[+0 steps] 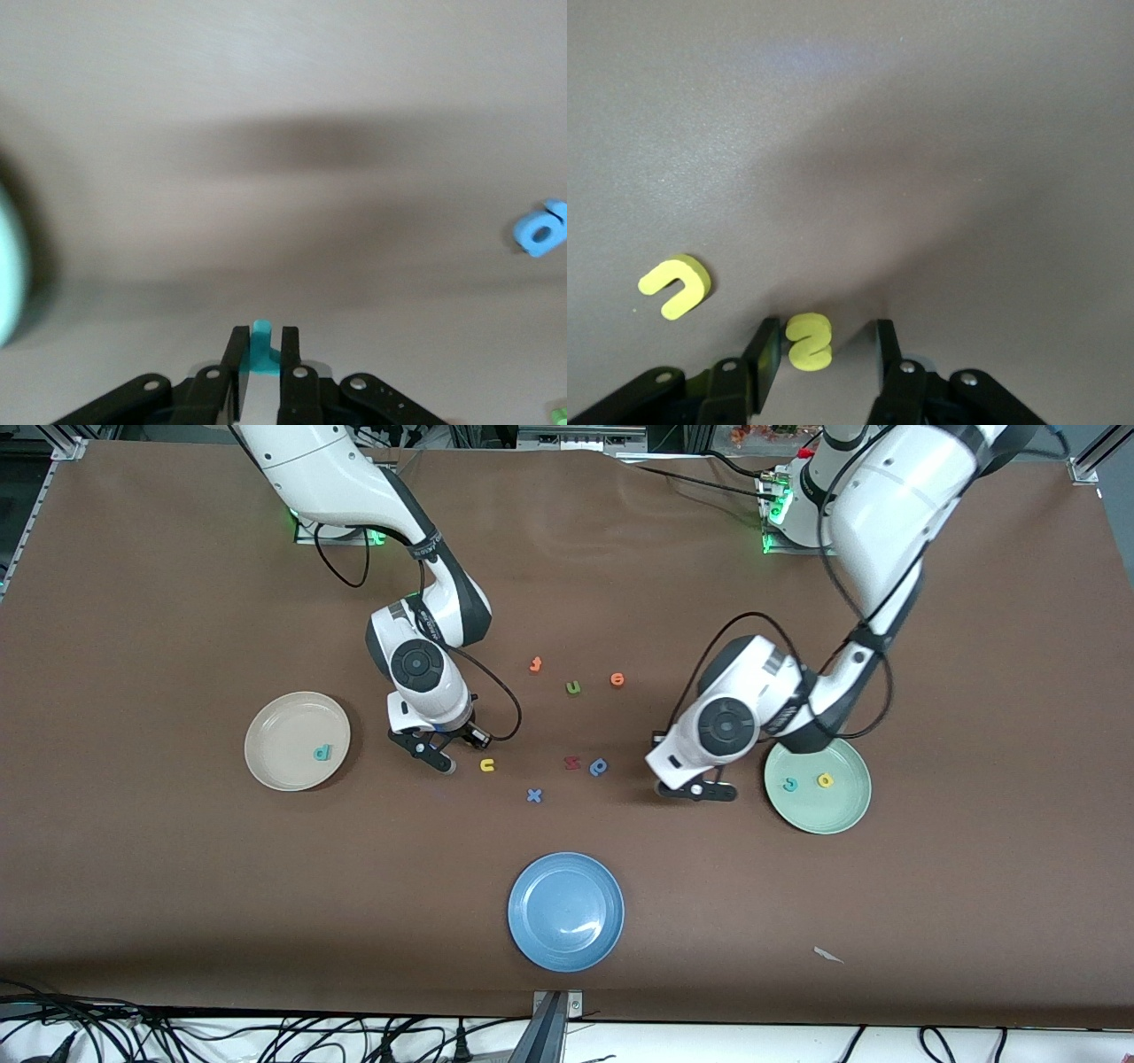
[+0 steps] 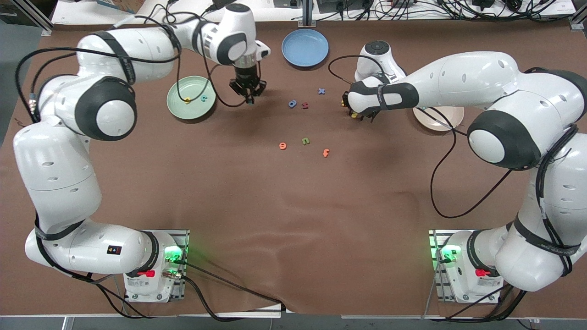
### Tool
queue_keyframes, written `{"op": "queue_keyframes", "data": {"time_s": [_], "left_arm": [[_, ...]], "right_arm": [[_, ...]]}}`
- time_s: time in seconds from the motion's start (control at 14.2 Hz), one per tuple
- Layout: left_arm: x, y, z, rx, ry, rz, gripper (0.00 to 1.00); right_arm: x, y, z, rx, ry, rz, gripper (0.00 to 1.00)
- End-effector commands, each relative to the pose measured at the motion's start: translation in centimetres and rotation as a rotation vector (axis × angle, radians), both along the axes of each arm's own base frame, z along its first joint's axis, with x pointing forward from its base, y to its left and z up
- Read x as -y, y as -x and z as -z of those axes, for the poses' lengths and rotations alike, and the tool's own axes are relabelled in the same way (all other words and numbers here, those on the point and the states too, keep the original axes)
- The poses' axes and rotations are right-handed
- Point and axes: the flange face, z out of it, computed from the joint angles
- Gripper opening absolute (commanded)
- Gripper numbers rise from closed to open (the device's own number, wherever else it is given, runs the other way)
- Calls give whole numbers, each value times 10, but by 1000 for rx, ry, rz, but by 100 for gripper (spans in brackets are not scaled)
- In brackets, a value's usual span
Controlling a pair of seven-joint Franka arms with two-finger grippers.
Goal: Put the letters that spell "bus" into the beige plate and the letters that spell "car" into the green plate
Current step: 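Drop l onto green plate with the left gripper while the right gripper releases z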
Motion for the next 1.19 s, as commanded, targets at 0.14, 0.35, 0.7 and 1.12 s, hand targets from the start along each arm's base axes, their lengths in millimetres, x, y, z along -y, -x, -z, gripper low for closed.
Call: {"op": "queue_keyframes", "data": {"time_s": [0.14,0.35,0.7,1.12], "left_arm": [[-97,-24,-4,15,-144,14,0],[-153,-30,11,-28,-145,-14,0],[-197,-24,40,-92,-113,-2,0],[-195,-26,18,-83,-80,-32,100]], "right_arm": [[-7,0,4,-2,-14,-4,41],[-7,-1,8,4,-16,-4,31],[-8,-8,-1,13,-22,-15,12],[69,-35,-65,-94,42,-264,10]]}}
